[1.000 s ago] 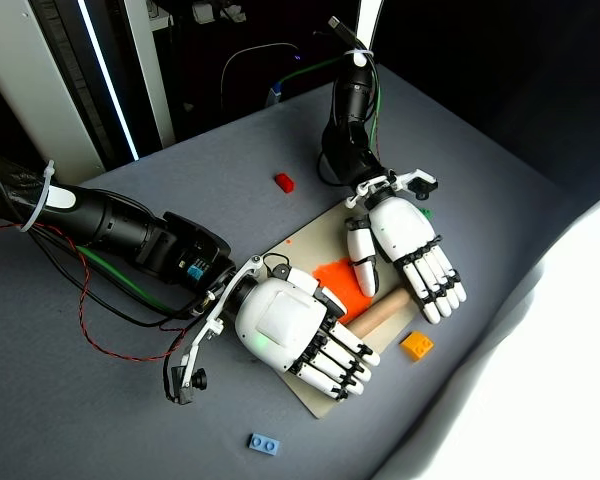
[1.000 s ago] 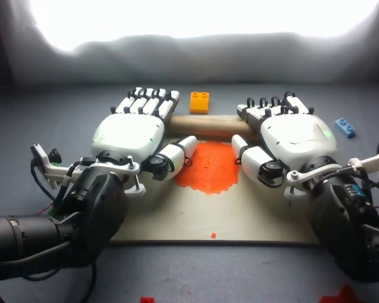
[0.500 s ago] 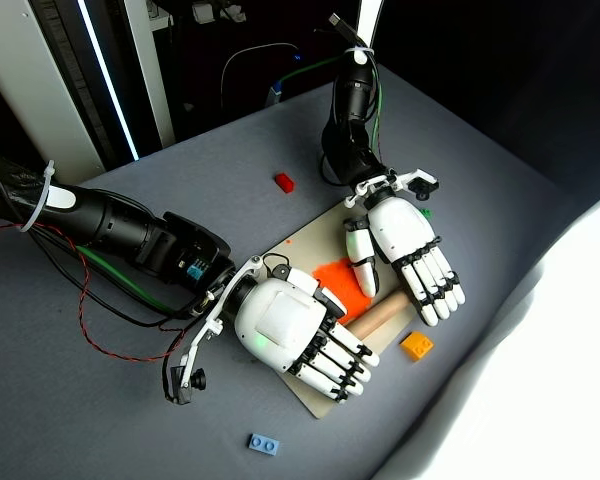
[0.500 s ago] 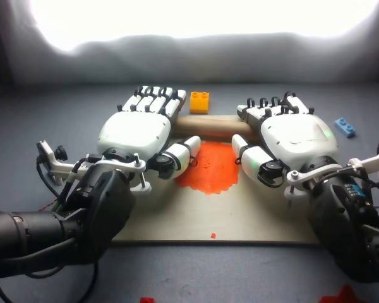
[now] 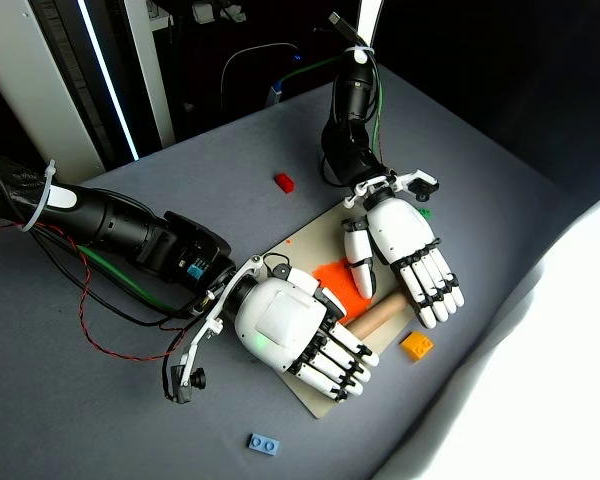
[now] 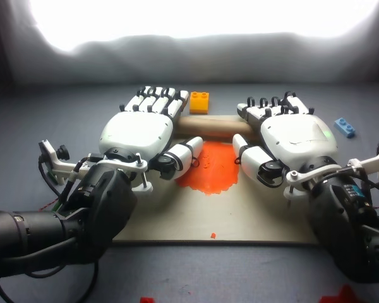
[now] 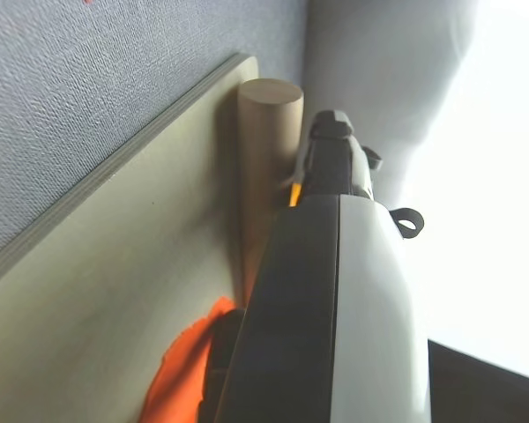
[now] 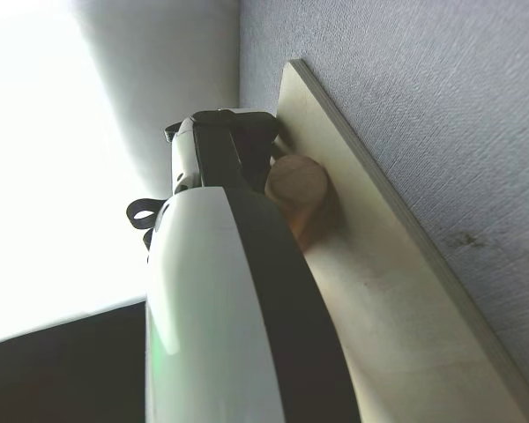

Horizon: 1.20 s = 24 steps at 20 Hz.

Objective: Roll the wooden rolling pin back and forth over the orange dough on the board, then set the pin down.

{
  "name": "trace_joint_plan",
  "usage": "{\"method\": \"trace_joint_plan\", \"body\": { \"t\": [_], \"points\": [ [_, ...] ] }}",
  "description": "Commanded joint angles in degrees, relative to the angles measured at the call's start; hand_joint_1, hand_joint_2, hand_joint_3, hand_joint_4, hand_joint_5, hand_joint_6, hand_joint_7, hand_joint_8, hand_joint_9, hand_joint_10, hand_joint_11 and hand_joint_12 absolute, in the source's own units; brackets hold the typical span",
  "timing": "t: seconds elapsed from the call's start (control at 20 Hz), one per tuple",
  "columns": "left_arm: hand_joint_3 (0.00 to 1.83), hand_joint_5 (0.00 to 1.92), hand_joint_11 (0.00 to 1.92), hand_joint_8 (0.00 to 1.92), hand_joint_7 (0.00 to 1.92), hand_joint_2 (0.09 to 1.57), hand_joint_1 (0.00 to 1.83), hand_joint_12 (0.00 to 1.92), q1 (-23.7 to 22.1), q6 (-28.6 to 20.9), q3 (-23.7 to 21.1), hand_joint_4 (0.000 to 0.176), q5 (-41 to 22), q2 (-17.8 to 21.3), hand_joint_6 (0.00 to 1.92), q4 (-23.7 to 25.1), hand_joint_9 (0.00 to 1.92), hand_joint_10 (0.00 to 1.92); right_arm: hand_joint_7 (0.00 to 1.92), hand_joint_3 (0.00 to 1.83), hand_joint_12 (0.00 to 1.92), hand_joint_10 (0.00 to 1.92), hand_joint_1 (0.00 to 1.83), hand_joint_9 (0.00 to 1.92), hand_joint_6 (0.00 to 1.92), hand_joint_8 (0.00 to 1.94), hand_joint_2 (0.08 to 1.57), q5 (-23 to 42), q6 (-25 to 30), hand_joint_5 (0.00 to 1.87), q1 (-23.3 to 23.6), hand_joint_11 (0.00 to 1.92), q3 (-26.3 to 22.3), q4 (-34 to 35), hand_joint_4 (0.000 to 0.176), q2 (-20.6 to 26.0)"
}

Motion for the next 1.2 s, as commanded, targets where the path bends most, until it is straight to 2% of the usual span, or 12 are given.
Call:
{"method": "trace_joint_plan", "body": {
  "t": [0.0, 0.2, 0.45, 0.5, 0.65, 0.7, 0.95, 1.15],
  "points": [
    [0.0, 0.21, 0.0, 0.0, 0.31, 1.5, 0.0, 0.47, -0.6, 0.1, 0.2, 0.0, -4.9, 0.6, 0.0, 2.4, 0.28, 0.01, 0.45, 0.09, 1.07, 0.04, 0.0, 0.4, 0.01, 0.01, 1.57, 5.8, 0.0, 0.37, 0.3, 0.0, 0.1, -2.6, 0.0, 0.1],
    [0.0, 0.24, 0.0, 0.0, 0.35, 1.5, 0.0, 0.65, -0.6, -0.2, 0.3, 0.0, -4.5, 0.6, 0.01, 2.3, 0.3, 0.01, 0.41, 0.07, 1.1, 0.03, 0.0, 0.38, 0.0, 0.0, 1.57, 6.4, -0.1, 0.35, 0.3, 0.0, 0.1, -2.6, 0.0, 0.1],
    [0.0, 0.27, 0.0, 0.01, 0.36, 1.49, 0.0, 0.62, -0.7, -0.2, 0.4, 0.0, -4.4, 0.6, 0.01, 2.0, 0.31, 0.01, 0.44, 0.1, 1.17, 0.04, 0.0, 0.4, 0.01, 0.01, 1.57, 7.2, -0.1, 0.38, 0.1, 0.0, 0.0, -2.6, 0.0, 0.2],
    [0.0, 0.26, 0.0, 0.0, 0.35, 1.48, 0.0, 0.59, -0.8, -0.2, 0.4, 0.0, -4.3, 0.6, 0.01, 2.0, 0.29, 0.0, 0.42, 0.12, 1.07, 0.04, 0.0, 0.39, 0.0, 0.0, 1.57, 7.2, -0.1, 0.35, 0.0, 0.0, -0.1, -2.6, 0.0, 0.2],
    [0.0, 0.28, 0.0, 0.0, 0.36, 1.48, 0.0, 0.62, -0.8, -0.2, 0.5, 0.0, -4.3, 0.6, 0.01, 1.8, 0.29, 0.0, 0.42, 0.1, 1.1, 0.03, 0.0, 0.39, 0.01, 0.0, 1.57, 7.5, -0.2, 0.37, -0.1, 0.0, -0.3, -2.6, 0.0, 0.3],
    [0.0, 0.27, 0.0, 0.0, 0.35, 1.48, 0.0, 0.62, -0.8, -0.2, 0.5, 0.0, -4.3, 0.6, 0.0, 1.8, 0.3, 0.0, 0.41, 0.09, 1.04, 0.03, 0.0, 0.37, 0.01, 0.0, 1.57, 7.6, -0.2, 0.34, -0.2, 0.0, -0.5, -2.6, 0.0, 0.3],
    [0.0, 0.25, 0.0, 0.0, 0.35, 1.49, 0.0, 0.55, -0.8, -0.2, 0.1, 0.0, -3.7, 0.7, 0.0, 1.8, 0.29, 0.0, 0.41, 0.09, 1.03, 0.02, 0.0, 0.36, 0.01, 0.0, 1.57, 8.0, -0.3, 0.34, -0.8, 0.0, -1.6, -2.6, 0.0, 0.5],
    [0.0, 0.26, 0.0, 0.0, 0.35, 1.51, 0.0, 0.49, -0.9, -0.1, 0.0, 0.0, -2.9, 0.7, 0.0, 1.8, 0.29, 0.0, 0.45, 0.15, 1.12, 0.03, 0.0, 0.4, 0.03, 0.01, 1.57, 8.8, -1.0, 0.39, -1.1, 0.0, -2.4, -2.7, 0.0, 0.6]
  ]
}}
